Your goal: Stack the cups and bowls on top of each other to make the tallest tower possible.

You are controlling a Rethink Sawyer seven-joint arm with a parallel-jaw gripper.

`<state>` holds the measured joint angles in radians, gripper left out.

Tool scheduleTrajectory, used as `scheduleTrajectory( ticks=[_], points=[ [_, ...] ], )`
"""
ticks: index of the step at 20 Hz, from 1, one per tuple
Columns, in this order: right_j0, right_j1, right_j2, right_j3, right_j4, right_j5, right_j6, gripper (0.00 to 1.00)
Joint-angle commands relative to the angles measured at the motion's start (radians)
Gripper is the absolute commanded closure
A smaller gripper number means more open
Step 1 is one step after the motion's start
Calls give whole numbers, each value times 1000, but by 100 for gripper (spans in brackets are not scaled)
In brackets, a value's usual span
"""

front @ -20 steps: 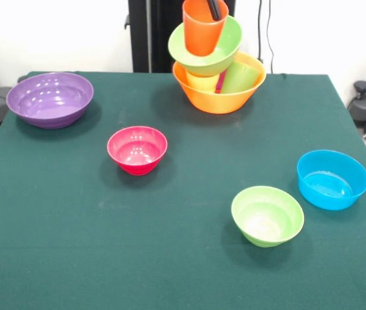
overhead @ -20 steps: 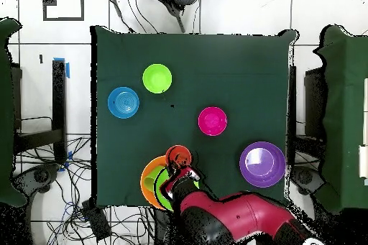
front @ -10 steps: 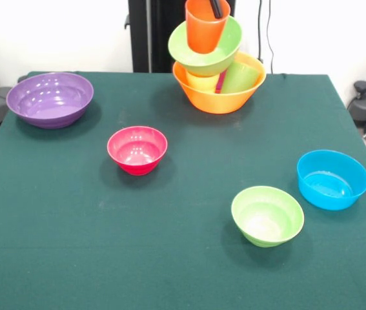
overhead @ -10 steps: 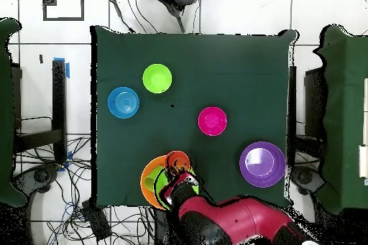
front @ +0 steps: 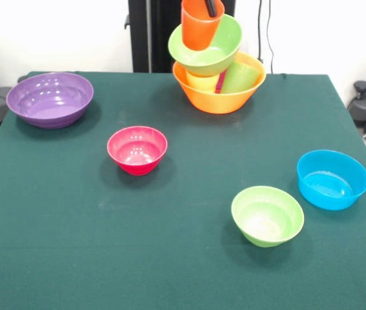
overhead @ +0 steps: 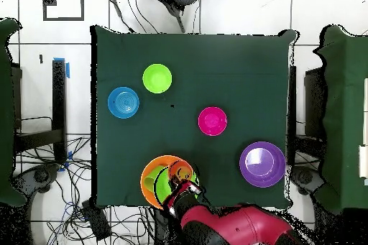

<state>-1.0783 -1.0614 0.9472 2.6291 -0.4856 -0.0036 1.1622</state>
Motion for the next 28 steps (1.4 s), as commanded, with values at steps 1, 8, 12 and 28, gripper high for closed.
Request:
scheduleTrajectory(
  ticks=[1,8,12,28],
  points=[
    [46,57,-89,16,-115,0,132,100],
    [87,98,-191,-21,-192,-21,144,100],
    [116,129,-240,-36,-217,-62,153,100],
    [248,88,-265,-20,-96,-147,202,100]
  ],
)
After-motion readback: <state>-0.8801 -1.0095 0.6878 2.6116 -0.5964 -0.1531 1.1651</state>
